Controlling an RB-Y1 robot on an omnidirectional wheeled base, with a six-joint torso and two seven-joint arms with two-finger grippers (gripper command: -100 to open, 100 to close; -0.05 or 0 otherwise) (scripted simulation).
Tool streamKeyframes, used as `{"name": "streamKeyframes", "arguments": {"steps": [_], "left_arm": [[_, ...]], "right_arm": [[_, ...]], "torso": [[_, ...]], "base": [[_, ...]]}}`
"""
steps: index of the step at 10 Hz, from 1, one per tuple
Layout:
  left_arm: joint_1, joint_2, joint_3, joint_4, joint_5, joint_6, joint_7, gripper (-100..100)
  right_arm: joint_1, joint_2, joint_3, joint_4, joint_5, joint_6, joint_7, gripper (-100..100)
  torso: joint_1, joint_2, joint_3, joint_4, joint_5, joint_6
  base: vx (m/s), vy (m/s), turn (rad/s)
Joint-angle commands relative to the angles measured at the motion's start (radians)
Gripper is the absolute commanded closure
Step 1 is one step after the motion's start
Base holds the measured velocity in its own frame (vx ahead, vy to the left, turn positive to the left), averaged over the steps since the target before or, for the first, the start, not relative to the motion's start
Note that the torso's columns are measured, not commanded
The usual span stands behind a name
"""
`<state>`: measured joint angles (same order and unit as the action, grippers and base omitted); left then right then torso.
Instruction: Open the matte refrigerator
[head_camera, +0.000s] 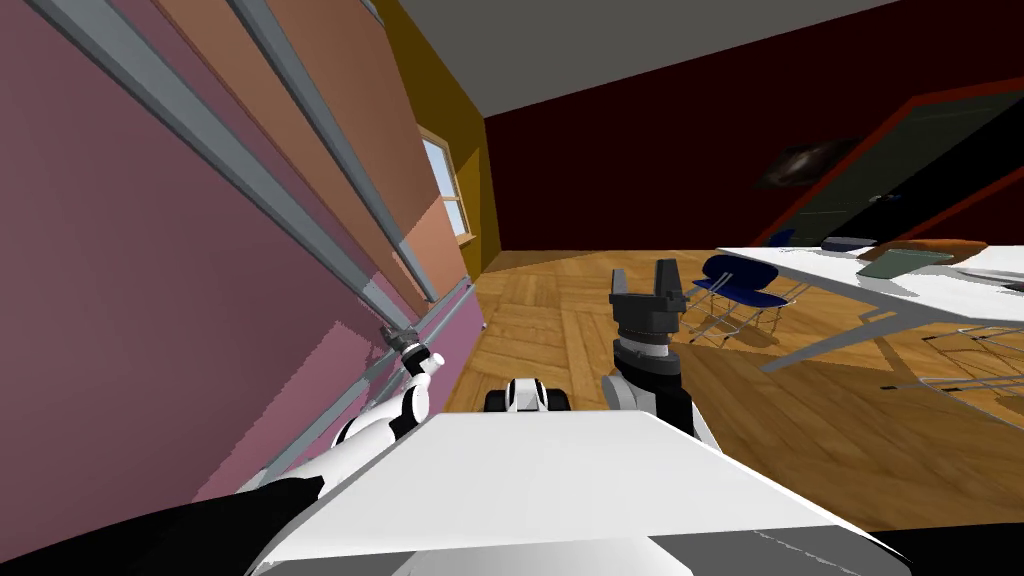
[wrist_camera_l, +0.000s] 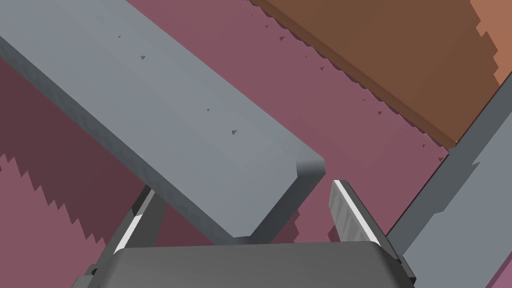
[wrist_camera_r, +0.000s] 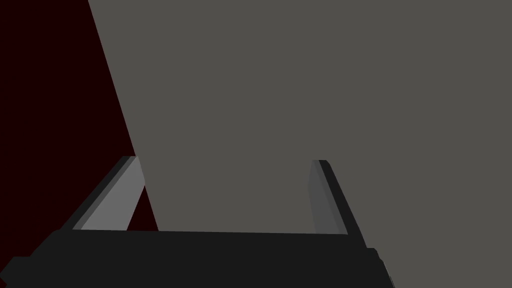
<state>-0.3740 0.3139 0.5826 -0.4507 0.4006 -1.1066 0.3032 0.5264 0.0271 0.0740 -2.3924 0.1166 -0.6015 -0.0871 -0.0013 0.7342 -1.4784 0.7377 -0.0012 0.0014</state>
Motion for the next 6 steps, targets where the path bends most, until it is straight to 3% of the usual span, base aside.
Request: {"name": "streamKeyframes", "arguments": {"steps": [1,2,4,5,6], "left_arm": [[-0.015,0.011,0.011,0.031,0.001,-0.011,0.001,-100],[-0.008,-0.005,-0.017,0.009,-0.004,-0.007,0.003,100],[0.014,-0.043,-0.080,-0.042,-0.014,0.005,0.010,100],[0.014,-0.043,-0.080,-0.042,-0.014,0.005,0.010,100],[0.025,-0.063,-0.112,-0.068,-0.020,0.011,0.014,100]], "right_arm": [[0.000,0.000,0.000,0.000,0.000,0.000,0.000,0],[0.000,0.000,0.000,0.000,0.000,0.000,0.000,0],[0.001,0.000,0.000,0.000,0.000,0.000,0.000,0],[0.001,0.000,0.000,0.000,0.000,0.000,0.000,0],[0.000,0.000,0.000,0.000,0.000,0.000,0.000,0]], "torso": [[0.001,0.000,0.000,0.000,0.000,0.000],[0.002,0.001,0.000,0.000,0.001,-0.001],[0.001,0.001,0.001,0.000,0.000,-0.005],[0.003,0.002,0.001,0.001,0.000,-0.005],[0.004,0.005,0.003,0.001,0.001,0.000]], "base": [[-0.016,-0.003,-0.014],[0.045,-0.009,0.290],[0.129,-0.012,0.428],[0.083,-0.004,0.151],[0.060,0.003,0.242]]}}
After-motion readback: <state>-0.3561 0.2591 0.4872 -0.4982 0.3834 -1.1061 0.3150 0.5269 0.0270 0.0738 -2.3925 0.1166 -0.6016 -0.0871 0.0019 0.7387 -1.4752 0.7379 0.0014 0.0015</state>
